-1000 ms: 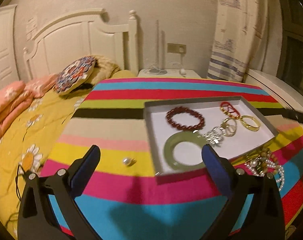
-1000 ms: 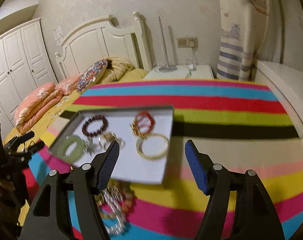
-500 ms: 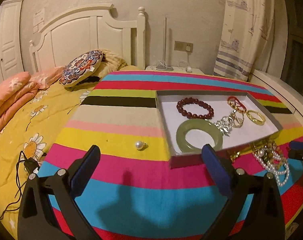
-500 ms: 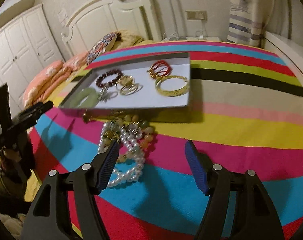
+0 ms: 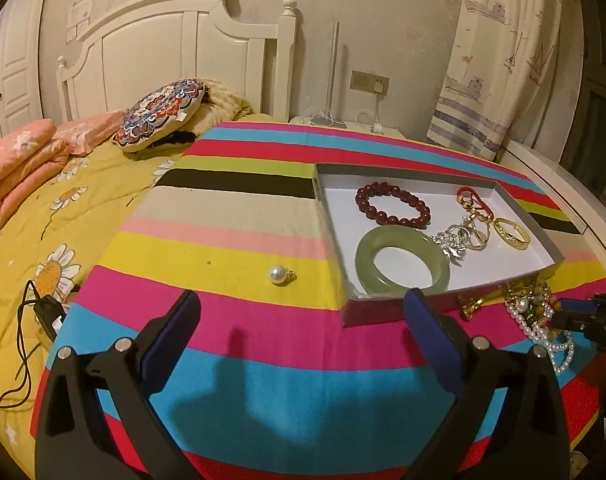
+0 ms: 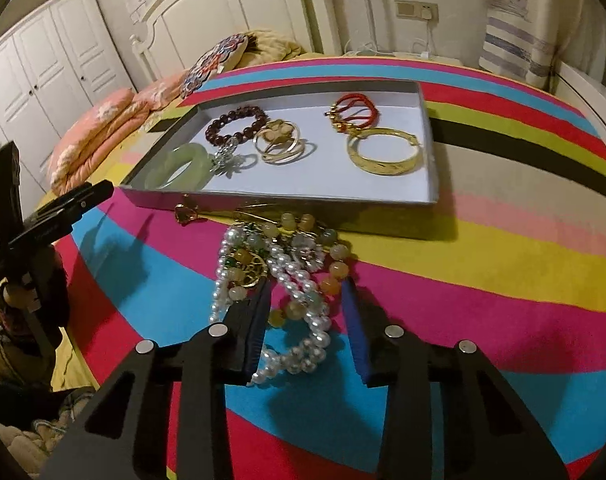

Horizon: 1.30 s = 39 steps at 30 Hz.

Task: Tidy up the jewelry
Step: 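Grasp the amber bead bracelet with the right gripper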

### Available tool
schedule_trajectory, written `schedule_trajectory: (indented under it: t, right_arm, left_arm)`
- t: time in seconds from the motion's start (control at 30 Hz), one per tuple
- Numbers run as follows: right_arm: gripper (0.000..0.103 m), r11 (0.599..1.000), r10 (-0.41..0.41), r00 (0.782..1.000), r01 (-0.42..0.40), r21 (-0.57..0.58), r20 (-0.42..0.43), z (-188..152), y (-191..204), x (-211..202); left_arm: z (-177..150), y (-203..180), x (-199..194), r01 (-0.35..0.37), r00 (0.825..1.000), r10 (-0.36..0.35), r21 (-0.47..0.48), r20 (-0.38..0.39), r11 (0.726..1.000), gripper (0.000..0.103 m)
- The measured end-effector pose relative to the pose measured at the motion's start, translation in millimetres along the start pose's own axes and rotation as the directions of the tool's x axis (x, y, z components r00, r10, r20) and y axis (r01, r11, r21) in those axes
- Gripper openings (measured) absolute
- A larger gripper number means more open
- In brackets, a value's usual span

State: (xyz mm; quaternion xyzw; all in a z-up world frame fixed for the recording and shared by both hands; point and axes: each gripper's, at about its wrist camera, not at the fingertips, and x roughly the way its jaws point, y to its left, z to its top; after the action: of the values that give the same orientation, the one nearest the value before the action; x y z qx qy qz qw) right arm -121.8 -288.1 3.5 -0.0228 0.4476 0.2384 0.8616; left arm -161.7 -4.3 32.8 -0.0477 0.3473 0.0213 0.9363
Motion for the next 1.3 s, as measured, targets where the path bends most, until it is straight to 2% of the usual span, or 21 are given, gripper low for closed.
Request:
schedule_trajectory:
  t: [0.13, 0.3, 0.53, 0.9, 1.07, 1.2, 1.3]
  right_arm:
    - [0.031, 1.0, -0.021, 1.0, 0.021, -0.002, 0.009, 2.4, 1.3, 2.9]
    - [0.011, 0.999, -0.035, 0.998, 0.036, -0.007, 0.057, -1.9, -0.7, -3.4]
    - [0.011, 0.996, -0.084, 0.981, 0.088, -0.018, 0.176, -0.2, 2.4, -27.1]
    - [0.011, 0.997, -0.067, 0.941, 0.079, -0.021, 0.331, 17.9, 11.1, -77.7]
    - [0.011, 0.997, -0.067, 0.931, 0.071, 0.0, 0.36, 12.6, 2.9, -94.9]
    - [0.011, 0.998, -0.062, 0.928, 0.057, 0.023, 0.367, 2.8, -8.1, -100.4]
    - [0.011, 0.998, -0.065, 0.927, 0.054, 0.042, 0.37, -2.6, -15.3, -102.2]
  left_arm:
    - [-0.7, 0.9, -0.5, 0.008, 1.0, -0.008, -0.003, 0.002, 1.0, 0.1]
    - [-0.6, 2.9, -0.6, 0.015, 1.0, -0.015, -0.011, 0.001, 1.0, 0.1]
    - [0.2, 4.0, 0.6, 0.02, 1.0, -0.021, -0.021, -0.004, 1.0, 0.1]
    - [0.1, 3.4, 1.7, 0.022, 1.0, -0.022, -0.009, -0.016, 1.0, 0.1]
    - [-0.8, -14.8, -5.4, 0.001, 1.0, -0.001, 0.067, -0.001, 0.998, 0.1]
    - [-7.3, -47.5, -18.5, 0.088, 0.996, -0.087, 0.137, -0.012, 0.987, 0.1]
    - [-12.5, -81.8, -27.2, 0.137, 0.991, -0.135, 0.234, -0.024, 0.963, 0.1]
